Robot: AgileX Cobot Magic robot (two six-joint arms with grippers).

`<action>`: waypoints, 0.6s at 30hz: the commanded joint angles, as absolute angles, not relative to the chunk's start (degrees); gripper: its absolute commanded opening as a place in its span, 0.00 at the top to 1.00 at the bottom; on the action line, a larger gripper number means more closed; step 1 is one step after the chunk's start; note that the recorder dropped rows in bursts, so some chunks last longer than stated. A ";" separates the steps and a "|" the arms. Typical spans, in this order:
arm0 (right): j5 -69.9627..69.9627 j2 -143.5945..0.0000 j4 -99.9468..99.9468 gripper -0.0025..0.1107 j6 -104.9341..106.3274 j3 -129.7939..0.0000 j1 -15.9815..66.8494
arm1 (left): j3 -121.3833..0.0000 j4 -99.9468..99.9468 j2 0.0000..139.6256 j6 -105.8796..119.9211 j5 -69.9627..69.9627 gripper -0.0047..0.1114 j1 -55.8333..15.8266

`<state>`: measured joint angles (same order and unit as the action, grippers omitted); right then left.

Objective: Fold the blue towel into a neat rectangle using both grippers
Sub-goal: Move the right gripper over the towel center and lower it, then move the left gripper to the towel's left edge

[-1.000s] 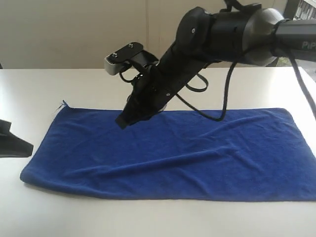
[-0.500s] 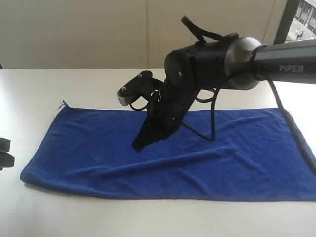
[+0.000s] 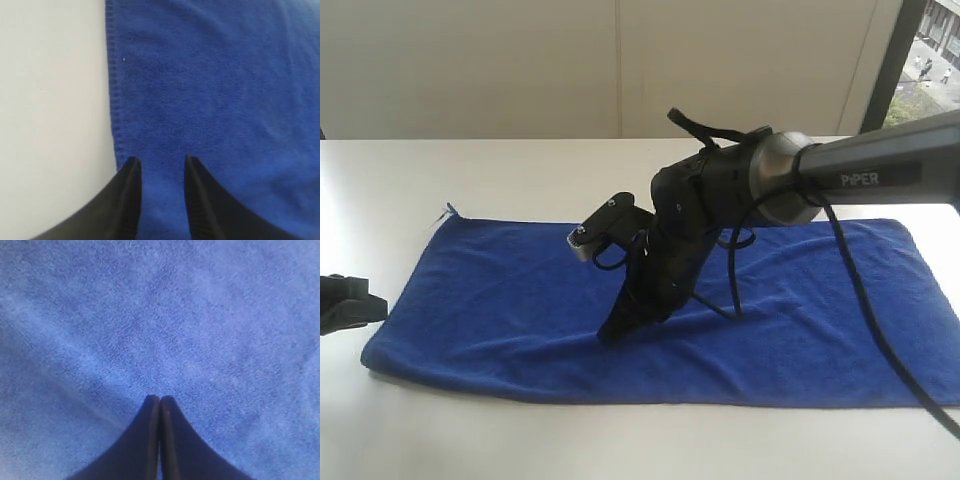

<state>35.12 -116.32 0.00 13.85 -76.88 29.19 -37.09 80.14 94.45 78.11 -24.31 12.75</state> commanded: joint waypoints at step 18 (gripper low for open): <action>34.51 -117.49 0.00 0.98 13.33 -76.57 28.95 | -36.77 86.47 100.58 86.94 -31.21 0.39 12.84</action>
